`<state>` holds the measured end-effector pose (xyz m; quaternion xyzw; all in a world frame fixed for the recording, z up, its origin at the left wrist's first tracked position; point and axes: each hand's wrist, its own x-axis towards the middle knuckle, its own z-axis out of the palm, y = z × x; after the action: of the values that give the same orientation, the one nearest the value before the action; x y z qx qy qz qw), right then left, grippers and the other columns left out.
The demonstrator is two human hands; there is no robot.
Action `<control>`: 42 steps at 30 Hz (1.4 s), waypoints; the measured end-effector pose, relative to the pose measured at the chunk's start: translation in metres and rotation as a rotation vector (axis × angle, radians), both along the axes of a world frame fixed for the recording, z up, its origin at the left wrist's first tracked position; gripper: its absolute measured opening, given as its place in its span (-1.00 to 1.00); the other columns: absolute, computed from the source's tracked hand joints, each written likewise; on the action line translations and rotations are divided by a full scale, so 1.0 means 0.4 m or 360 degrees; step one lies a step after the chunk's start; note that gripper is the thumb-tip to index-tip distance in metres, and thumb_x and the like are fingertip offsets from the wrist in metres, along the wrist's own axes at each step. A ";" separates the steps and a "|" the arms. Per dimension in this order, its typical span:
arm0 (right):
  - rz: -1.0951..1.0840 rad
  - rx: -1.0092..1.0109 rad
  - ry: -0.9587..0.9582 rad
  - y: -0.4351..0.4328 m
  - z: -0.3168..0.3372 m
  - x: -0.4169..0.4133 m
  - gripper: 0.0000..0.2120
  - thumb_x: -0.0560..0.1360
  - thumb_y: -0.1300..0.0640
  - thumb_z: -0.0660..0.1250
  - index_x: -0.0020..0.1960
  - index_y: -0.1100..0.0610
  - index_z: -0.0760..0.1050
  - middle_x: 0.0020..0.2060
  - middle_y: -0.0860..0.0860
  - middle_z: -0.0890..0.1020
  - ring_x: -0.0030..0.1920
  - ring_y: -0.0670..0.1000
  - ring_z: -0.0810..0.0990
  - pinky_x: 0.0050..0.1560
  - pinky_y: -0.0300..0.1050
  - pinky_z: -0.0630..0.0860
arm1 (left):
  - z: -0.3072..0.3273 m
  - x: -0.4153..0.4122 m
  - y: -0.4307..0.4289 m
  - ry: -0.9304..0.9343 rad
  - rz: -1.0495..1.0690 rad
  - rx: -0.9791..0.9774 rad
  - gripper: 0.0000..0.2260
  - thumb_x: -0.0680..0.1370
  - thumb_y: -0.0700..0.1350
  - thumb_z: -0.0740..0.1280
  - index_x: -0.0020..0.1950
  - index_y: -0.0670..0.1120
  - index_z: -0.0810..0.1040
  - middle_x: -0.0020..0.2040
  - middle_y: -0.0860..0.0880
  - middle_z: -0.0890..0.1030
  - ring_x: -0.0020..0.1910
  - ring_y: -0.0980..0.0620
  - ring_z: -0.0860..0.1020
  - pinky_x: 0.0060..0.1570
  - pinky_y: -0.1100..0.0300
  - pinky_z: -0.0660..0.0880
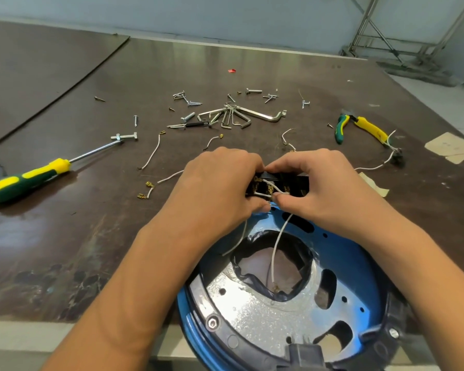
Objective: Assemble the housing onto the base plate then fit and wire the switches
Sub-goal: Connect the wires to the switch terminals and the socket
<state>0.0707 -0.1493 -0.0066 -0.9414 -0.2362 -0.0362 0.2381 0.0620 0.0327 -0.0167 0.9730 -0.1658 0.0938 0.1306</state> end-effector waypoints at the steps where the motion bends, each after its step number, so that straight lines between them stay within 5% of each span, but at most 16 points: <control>1: 0.0005 0.0005 -0.0004 0.000 0.001 0.000 -0.62 0.39 0.14 0.50 0.19 -0.06 0.64 -0.08 -0.14 0.70 -0.06 -0.20 0.62 -0.06 -0.44 0.50 | 0.002 0.001 0.000 0.0017 0.0004 -0.0001 -0.49 0.38 0.31 0.44 0.25 0.13 0.53 0.08 0.10 0.63 0.08 0.01 0.57 -0.01 0.03 0.53; 5: 0.0024 0.0047 0.0020 -0.001 0.003 -0.002 -0.61 0.41 0.15 0.49 0.21 -0.07 0.63 -0.02 -0.13 0.71 0.00 -0.18 0.63 0.04 -0.21 0.57 | 0.003 0.002 -0.002 0.0039 0.0011 0.0024 -0.50 0.39 0.32 0.43 0.26 0.14 0.52 0.10 0.10 0.61 0.10 0.01 0.56 -0.06 0.08 0.49; 18: 0.0118 0.0215 0.0384 -0.056 0.017 0.031 -0.39 0.41 0.16 0.50 0.41 -0.06 0.42 0.14 -0.13 0.65 0.16 -0.20 0.60 0.30 -0.10 0.51 | -0.002 0.009 -0.003 0.0060 -0.0007 -0.0106 -0.50 0.40 0.24 0.47 0.29 0.11 0.50 0.11 0.10 0.62 0.10 0.03 0.58 0.04 -0.02 0.56; 21: 0.0103 0.0056 0.0190 -0.039 0.006 0.029 -0.48 0.41 0.10 0.48 0.35 -0.12 0.48 0.15 -0.14 0.64 0.18 -0.19 0.58 0.26 -0.10 0.51 | -0.011 0.007 0.005 0.0195 -0.0044 -0.0366 -0.37 0.36 0.22 0.51 0.37 0.08 0.46 0.23 0.06 0.61 0.19 0.07 0.56 0.15 0.00 0.54; 24: 0.0110 0.0008 0.0099 -0.033 -0.002 0.030 -0.57 0.45 0.06 0.46 0.30 -0.10 0.54 0.12 -0.14 0.65 0.13 -0.15 0.59 0.16 -0.14 0.51 | -0.014 0.013 0.030 0.0353 -0.0070 -0.0813 -0.40 0.35 0.25 0.51 0.33 0.08 0.52 0.14 0.11 0.64 0.09 0.24 0.58 0.11 0.23 0.54; 28: 0.0078 0.0061 0.0121 -0.040 -0.006 0.035 -0.59 0.45 0.03 0.52 0.28 -0.12 0.56 0.06 -0.19 0.65 0.06 -0.19 0.59 0.08 -0.23 0.48 | -0.036 0.058 0.082 0.0182 0.0139 -0.1177 -0.80 0.60 0.06 0.32 0.13 0.01 0.63 -0.09 0.10 0.69 -0.09 0.20 0.63 0.03 0.05 0.59; 31: 0.0053 0.0121 0.0118 -0.042 -0.012 0.037 -0.59 0.43 0.05 0.54 0.25 -0.12 0.59 0.04 -0.20 0.67 0.04 -0.23 0.59 0.05 -0.37 0.45 | -0.077 0.096 0.128 -0.0033 0.0440 -0.1137 -0.85 0.64 -0.08 0.24 0.08 -0.01 0.61 -0.07 0.06 0.69 -0.05 0.08 0.63 0.06 -0.01 0.56; 34: 0.0036 0.0105 0.0093 -0.043 -0.017 0.048 -0.60 0.43 0.07 0.54 0.25 -0.10 0.59 0.03 -0.19 0.67 0.03 -0.23 0.59 -0.01 -0.50 0.39 | -0.122 0.127 0.158 -0.0055 0.0664 -0.0782 -0.77 0.59 -0.20 0.24 0.17 0.02 0.57 0.13 0.01 0.64 0.15 -0.04 0.57 0.17 -0.03 0.50; 37: 0.0007 0.0117 0.0068 -0.045 -0.016 0.056 -0.59 0.44 0.07 0.54 0.26 -0.09 0.59 0.05 -0.16 0.67 0.05 -0.18 0.59 0.04 -0.33 0.45 | -0.145 0.151 0.162 0.0062 0.0684 -0.0635 -0.61 0.51 -0.34 0.21 0.22 0.02 0.54 0.21 -0.01 0.59 0.22 -0.04 0.52 0.20 -0.04 0.48; 42: -0.0002 0.0173 0.0082 -0.051 -0.012 0.058 -0.56 0.40 0.05 0.56 0.26 -0.10 0.59 0.06 -0.12 0.67 0.09 -0.10 0.60 0.16 -0.09 0.52 | -0.128 0.160 0.224 0.0028 0.0808 -0.1068 -0.44 0.28 -0.51 0.05 -0.02 0.00 0.60 -0.07 -0.02 0.64 -0.03 0.00 0.58 -0.07 0.31 0.45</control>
<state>0.0940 -0.1698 -0.0115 -0.9278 -0.2271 -0.0248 0.2949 0.1262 0.1223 -0.0680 0.8873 0.1200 0.1634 0.4143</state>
